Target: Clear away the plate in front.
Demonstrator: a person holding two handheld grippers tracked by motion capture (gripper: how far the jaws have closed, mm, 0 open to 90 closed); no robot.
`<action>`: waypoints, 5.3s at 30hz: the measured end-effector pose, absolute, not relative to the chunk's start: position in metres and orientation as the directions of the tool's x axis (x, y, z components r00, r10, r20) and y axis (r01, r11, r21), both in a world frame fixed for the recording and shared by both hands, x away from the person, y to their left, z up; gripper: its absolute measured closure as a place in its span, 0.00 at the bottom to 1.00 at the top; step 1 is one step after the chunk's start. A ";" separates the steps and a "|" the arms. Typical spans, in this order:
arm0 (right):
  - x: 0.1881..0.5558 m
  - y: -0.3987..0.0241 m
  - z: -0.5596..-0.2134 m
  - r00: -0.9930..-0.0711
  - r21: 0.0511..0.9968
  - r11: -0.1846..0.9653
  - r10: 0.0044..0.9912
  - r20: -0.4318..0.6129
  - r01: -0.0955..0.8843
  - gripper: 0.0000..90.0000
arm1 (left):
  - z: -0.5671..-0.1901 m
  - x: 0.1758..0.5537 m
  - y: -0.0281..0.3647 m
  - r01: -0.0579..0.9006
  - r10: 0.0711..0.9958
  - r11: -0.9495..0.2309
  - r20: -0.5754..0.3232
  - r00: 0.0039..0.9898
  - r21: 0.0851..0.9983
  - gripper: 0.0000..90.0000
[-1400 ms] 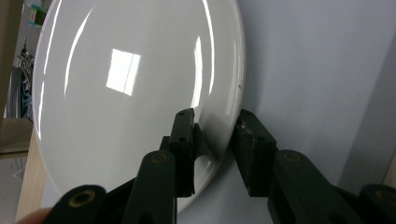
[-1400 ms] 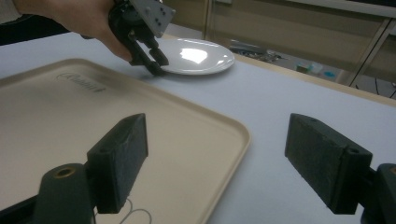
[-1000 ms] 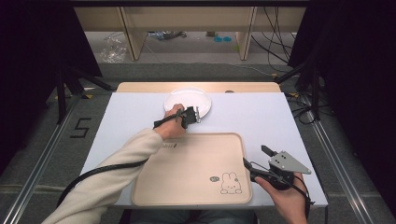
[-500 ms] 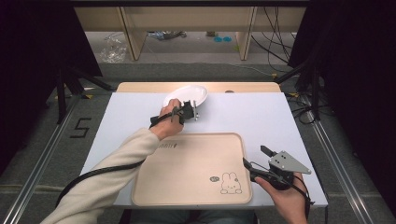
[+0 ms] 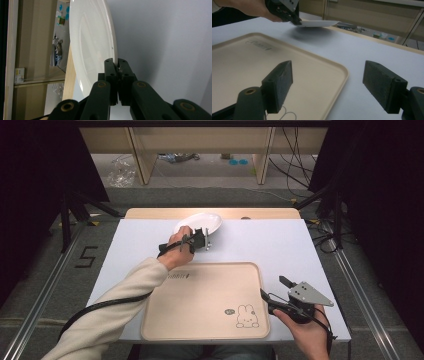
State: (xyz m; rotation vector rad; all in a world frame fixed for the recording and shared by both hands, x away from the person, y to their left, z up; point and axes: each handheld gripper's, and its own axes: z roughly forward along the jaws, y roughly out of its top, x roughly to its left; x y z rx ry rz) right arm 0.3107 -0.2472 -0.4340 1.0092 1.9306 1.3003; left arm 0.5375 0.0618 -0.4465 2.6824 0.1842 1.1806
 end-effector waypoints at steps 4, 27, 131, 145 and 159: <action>0.311 -0.247 -0.434 -0.533 0.939 0.230 0.844 -0.061 0.257 0.28 | -0.447 0.533 0.062 0.008 0.165 -0.977 0.727 0.666 0.215 0.97; 0.310 -0.247 -0.433 -0.525 0.937 0.232 0.849 -0.064 0.261 0.28 | -0.437 0.503 0.071 -0.056 0.148 -0.970 0.760 0.633 0.236 0.97; 0.308 -0.250 -0.431 -0.507 0.939 0.232 0.858 -0.075 0.253 0.28 | -0.400 0.401 0.097 -0.209 0.108 -0.942 0.824 0.557 0.264 0.97; 0.307 -0.250 -0.430 -0.503 0.940 0.231 0.861 -0.077 0.250 0.28 | -0.399 0.389 0.093 -0.228 0.077 -0.943 0.826 0.558 0.242 0.96; 0.308 -0.249 -0.431 -0.503 0.942 0.223 0.861 -0.071 0.250 0.28 | -0.395 0.372 0.090 -0.260 0.057 -0.935 0.829 0.557 0.239 0.96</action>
